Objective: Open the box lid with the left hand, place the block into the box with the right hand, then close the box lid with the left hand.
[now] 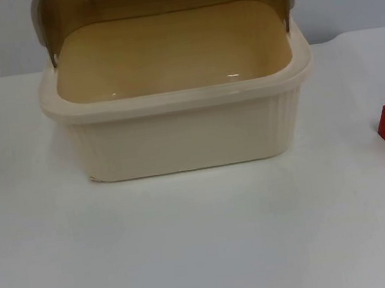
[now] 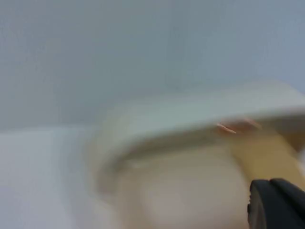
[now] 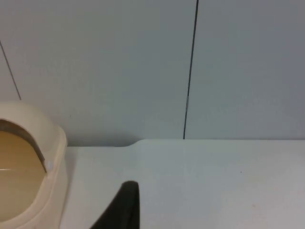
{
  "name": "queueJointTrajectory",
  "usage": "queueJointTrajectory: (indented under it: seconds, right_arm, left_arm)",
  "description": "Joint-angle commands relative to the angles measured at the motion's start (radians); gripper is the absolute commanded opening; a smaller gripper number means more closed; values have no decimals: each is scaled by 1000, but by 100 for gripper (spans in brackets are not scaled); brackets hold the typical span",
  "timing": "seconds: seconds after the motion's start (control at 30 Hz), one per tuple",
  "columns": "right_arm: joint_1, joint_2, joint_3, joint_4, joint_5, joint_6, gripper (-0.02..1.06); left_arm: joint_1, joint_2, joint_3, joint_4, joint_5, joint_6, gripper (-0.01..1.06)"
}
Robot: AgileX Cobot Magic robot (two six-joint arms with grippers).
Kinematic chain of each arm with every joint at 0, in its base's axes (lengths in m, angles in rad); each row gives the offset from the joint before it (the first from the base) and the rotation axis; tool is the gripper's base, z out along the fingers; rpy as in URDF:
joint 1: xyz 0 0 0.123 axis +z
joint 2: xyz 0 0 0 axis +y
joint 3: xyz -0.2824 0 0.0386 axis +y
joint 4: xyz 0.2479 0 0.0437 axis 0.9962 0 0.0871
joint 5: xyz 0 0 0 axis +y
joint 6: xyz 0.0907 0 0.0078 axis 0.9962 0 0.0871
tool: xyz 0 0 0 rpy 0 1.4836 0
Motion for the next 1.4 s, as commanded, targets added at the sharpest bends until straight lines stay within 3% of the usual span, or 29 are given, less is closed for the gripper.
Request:
queueJointTrajectory:
  seconds: [0.0,0.07,0.2,0.33,0.73,0.8,0.83,0.87,0.9,1.0,1.37]
  right_arm:
    - [-5,0,-4,8,-1,-5,105]
    - [-5,0,-4,11,9,-5,105]
    - [-5,0,-4,11,15,-1,105]
    - [-5,0,-4,11,13,-1,105]
    - [-5,0,-4,9,3,-1,105]
    - [-5,0,-4,7,3,-1,105]
    - [-5,0,-4,7,3,-1,105]
    - [-5,0,-4,7,3,-1,105]
    - [-5,0,-4,7,3,-1,105]
    - [-5,0,-4,7,3,-1,105]
    - [-5,0,-4,7,3,-1,105]
  left_arm:
    - [59,-39,-5,35,7,5,0]
    - [151,-80,-5,42,26,2,0]
    - [224,-127,-5,-13,54,-5,0]
    - [228,-138,-5,40,63,77,0]
    - [228,-106,-5,41,27,82,0]
    - [228,-99,-5,17,20,82,13]
    - [228,-99,-5,17,15,82,25]
    - [228,-95,-5,19,13,82,48]
    - [228,-95,-5,19,13,82,48]
    - [228,-93,-5,33,12,82,103]
    - [228,-93,-5,61,8,79,105]
